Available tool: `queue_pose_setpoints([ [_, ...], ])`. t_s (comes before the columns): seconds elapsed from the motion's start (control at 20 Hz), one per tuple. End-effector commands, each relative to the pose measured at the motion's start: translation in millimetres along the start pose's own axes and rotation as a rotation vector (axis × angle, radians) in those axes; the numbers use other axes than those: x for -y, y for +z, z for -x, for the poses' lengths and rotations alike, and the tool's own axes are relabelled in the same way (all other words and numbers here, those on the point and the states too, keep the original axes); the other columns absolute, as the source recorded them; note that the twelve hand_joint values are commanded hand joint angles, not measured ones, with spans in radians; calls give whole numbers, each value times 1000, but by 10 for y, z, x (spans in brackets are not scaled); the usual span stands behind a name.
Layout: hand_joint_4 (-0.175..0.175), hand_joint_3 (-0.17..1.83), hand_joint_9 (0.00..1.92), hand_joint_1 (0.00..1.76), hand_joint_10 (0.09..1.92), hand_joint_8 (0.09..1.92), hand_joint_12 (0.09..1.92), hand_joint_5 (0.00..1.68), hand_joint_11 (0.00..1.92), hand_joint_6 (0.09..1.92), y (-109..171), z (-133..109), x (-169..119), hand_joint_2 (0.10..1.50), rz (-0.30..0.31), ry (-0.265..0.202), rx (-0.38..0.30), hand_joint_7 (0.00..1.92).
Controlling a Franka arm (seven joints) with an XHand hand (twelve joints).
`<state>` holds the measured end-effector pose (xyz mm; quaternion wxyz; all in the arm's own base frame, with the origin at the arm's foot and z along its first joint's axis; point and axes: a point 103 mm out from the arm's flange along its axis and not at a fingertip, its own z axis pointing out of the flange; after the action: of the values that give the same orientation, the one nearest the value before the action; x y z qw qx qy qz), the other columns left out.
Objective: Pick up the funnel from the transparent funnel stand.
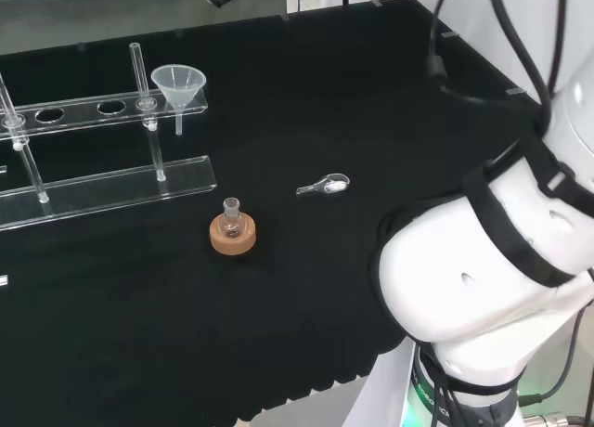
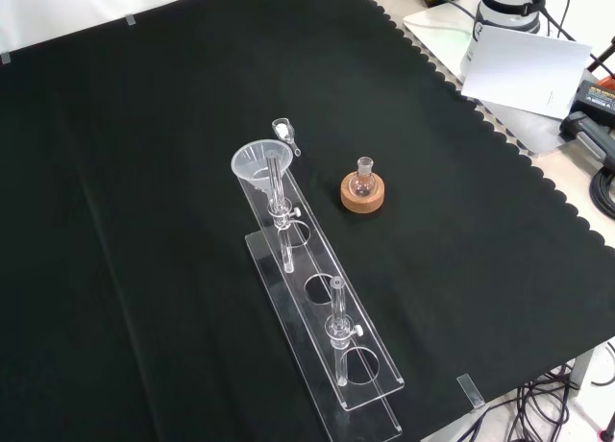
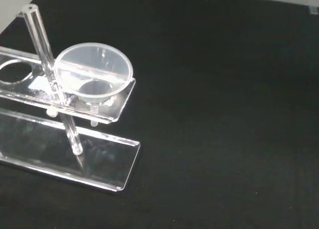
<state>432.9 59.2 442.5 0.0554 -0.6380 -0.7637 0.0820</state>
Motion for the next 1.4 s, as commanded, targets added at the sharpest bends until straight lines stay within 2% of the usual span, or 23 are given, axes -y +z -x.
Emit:
queue_pose_setpoints([
  [0.05,-30,-17,111,582,116,198,1068,0,0,87,71,-88,-209,636,-72,-88,1,201],
  [0.1,-36,-14,113,603,250,314,1202,0,0,87,77,-94,-228,631,-82,-93,4,197],
  [0.2,-48,-12,47,663,545,523,1349,0,0,87,100,-129,-258,620,-97,-109,27,153],
  [0.35,-66,-11,5,706,660,653,1376,0,0,87,141,-190,-299,611,-120,-122,56,110],
  [0.45,-85,-11,0,707,621,683,1310,0,0,87,169,-229,-326,606,-139,-126,71,89],
  [0.55,-108,-10,0,696,474,681,1195,0,0,87,208,-267,-355,602,-157,-130,86,37],
  [0.6,-116,-9,0,691,359,630,1105,0,0,87,229,-279,-369,601,-163,-131,88,19],
  [0.75,-110,-5,0,671,93,305,937,0,0,87,313,-312,-428,603,-186,-137,83,1],
  [0.85,-118,-4,0,661,87,169,883,0,0,87,372,-338,-476,603,-186,-136,92,0],
  [0.95,-139,-4,0,642,87,88,869,0,0,87,424,-348,-532,601,-204,-130,90,0],
  [1.2,-171,-4,0,614,87,87,895,0,0,87,505,-331,-723,598,-261,-98,78,0],
  [1.4,-175,-2,0,609,87,87,899,0,0,87,512,-330,-855,600,-303,-84,87,0],
])
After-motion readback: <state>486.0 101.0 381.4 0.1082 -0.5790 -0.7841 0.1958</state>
